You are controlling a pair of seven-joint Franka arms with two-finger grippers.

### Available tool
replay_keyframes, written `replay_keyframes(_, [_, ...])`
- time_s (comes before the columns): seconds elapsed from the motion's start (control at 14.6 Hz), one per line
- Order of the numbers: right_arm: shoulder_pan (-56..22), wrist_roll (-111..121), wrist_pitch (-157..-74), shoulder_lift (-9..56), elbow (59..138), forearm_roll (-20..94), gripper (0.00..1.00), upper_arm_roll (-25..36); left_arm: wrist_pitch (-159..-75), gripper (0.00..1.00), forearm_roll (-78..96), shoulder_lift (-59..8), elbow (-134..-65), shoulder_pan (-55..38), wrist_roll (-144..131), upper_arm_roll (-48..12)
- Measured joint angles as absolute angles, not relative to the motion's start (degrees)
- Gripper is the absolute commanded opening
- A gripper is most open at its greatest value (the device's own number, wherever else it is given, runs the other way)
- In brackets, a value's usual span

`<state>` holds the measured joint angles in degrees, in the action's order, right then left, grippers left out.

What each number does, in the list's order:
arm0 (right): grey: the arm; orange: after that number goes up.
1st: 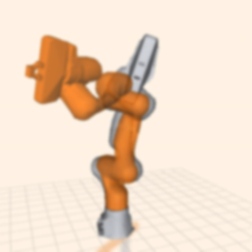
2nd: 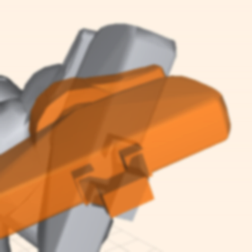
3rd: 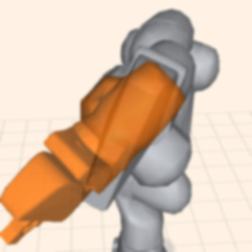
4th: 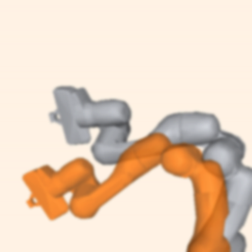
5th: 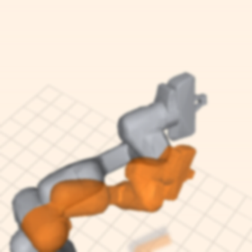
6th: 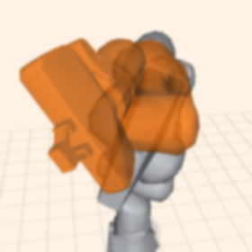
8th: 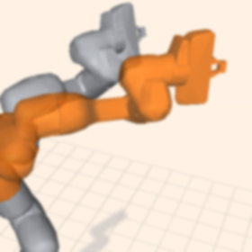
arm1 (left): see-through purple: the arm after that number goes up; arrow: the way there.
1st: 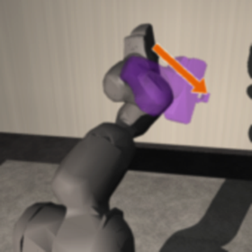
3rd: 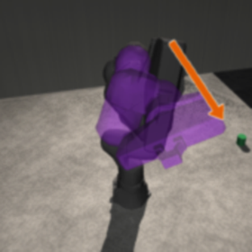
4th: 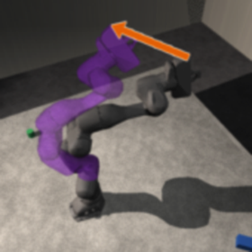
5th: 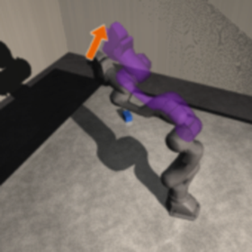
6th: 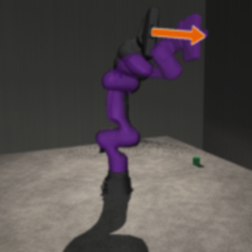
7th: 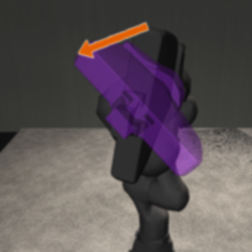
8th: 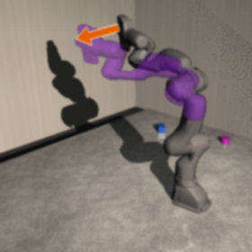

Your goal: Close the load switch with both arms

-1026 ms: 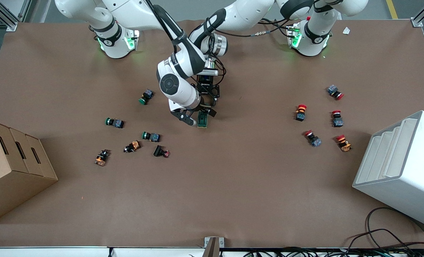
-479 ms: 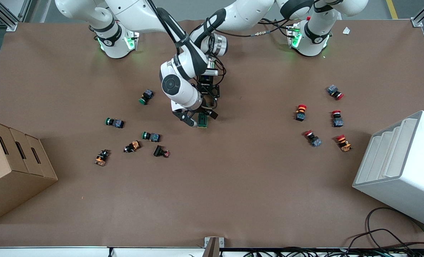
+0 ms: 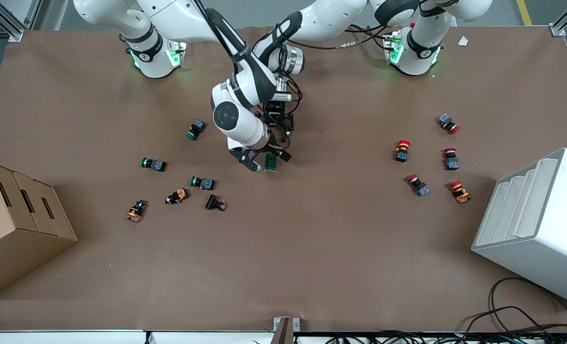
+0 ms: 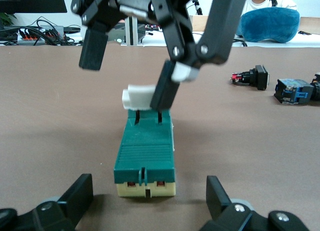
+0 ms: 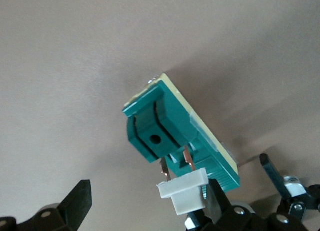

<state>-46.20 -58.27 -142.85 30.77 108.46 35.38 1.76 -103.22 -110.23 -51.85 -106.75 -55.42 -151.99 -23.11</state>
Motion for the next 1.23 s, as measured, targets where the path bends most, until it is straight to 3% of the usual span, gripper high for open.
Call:
replay_keyframes(0.55, [-44.8, -58.2, -145.8, 36.1, 99.7, 35.5, 1.0, 2.1, -103.2, 1.0, -110.2, -51.9, -106.7, -55.4, -152.0, -23.1])
replay_keyframes(1.23, [-43.4, -52.6, -144.2, 36.7, 98.3, 35.5, 1.0, 1.9, -103.2, 1.0, -110.2, -51.9, -106.6, -55.4, -152.0, -23.1])
